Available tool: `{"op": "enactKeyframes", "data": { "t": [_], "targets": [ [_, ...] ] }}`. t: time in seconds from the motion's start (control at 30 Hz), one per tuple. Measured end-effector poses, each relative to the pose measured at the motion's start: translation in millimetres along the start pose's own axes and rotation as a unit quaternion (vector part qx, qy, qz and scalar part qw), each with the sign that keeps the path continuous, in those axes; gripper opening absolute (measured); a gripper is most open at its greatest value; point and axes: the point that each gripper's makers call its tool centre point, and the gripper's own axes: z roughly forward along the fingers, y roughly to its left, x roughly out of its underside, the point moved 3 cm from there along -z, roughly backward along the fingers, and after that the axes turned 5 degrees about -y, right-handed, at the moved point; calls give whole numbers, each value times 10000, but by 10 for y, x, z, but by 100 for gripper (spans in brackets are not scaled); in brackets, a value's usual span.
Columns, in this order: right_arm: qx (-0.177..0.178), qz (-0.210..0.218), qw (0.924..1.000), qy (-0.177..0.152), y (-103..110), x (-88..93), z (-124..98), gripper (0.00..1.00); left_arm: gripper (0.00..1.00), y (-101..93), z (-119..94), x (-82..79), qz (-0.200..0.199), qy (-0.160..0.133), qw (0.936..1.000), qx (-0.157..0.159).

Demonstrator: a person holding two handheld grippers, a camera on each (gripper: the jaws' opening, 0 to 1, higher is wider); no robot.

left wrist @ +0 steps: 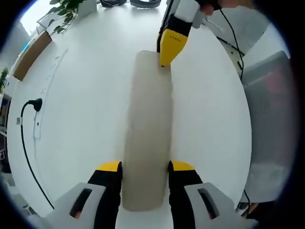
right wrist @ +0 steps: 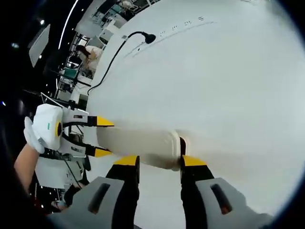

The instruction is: Arrange the utensils inside the cutlery case until each visible utensil rests in its matching compartment.

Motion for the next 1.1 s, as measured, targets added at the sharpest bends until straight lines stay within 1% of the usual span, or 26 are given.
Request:
{"op": "enactKeyframes", "data": {
  "t": [0.03,0.1,0.2,0.27,0.3,0.37,0.4,0.43,0.47,0.5,0.57,0.6,0.63,0.67,0.7,0.73,0.77,0.8,0.87,0.9,0.93,0.97,1.0,1.03,1.07,1.1],
  "targets": [
    [30,-48,10000,14,8,19,-21,31,39,26,9,-4,16,-17,10000,-29],
    [14,-131,9998,-114,43,39,-52,31,39,49,9,-15,-42,-55,10000,-65],
    [-118,-69,9999,-94,92,61,-103,30,39,58,19,14,54,31,10000,-62],
    [-152,3,9996,-242,76,40,-136,29,38,58,23,16,44,0,10000,-38],
    [-263,117,9984,-477,91,-11,-162,27,38,58,27,11,38,-31,10000,-35],
    [-307,250,9975,-587,80,8,-229,25,38,66,33,11,7,-37,10000,-37],
    [-293,320,9969,-649,-7,-64,-198,24,37,74,36,5,4,-49,10000,-38],
    [-274,309,9973,-609,-37,-49,-184,25,37,78,43,1,7,-59,10000,-37],
    [-226,309,9978,-549,-51,30,-183,27,37,85,48,3,-5,-37,10000,-37],
    [-208,306,9978,-557,-68,53,-177,28,38,68,47,7,10,-29,10000,-30],
    [-198,290,9968,-712,-95,101,-189,26,38,70,75,35,58,54,10000,-23],
    [-197,307,9964,-766,-94,138,-212,23,39,83,83,63,72,168,9998,-74],
    [-319,176,9954,-883,-66,121,-211,19,39,55,92,62,99,119,9999,-44],
    [-407,-125,9937,-1034,-34,121,-230,13,39,57,85,56,97,89,9999,-32],
    [-327,-201,9944,-989,-42,154,-244,10,39,59,70,51,76,-2,9999,-80],
    [-332,-270,9943,-974,-25,173,-249,10,39,62,66,43,120,-100,9998,-127],
    [-370,-444,9935,-980,-11,185,-246,13,39,55,58,51,163,-121,9997,-137],
    [-287,-592,9934,-934,-7,226,-255,15,39,46,61,61,202,-157,9996,-135],
    [-410,-1177,9871,-1007,65,229,-256,15,39,37,63,68,221,-220,9994,-162],
    [-275,-1374,9857,-930,64,274,-263,15,39,38,58,68,246,-249,9992,-188],
    [-257,-1488,9844,-899,68,284,-264,15,40,39,58,65,265,-268,9991,-212],
    [-324,-1964,9751,-980,124,284,-257,15,40,26,54,65,286,-288,9989,-247],
    [-330,-2354,9644,-1159,147,223,-245,15,40,24,47,60,316,-299,9986,-285],
    [-349,-2397,9635,-1141,172,250,-244,17,40,26,27,58,440,-269,9979,-385],
    [-329,-2482,9619,-1098,175,242,-234,22,39,33,11,67,592,-203,9971,-428],
    [-292,-2619,9583,-1108,189,246,-225,25,38,9,0,64,618,-220,9969,-427]
  ]
}}
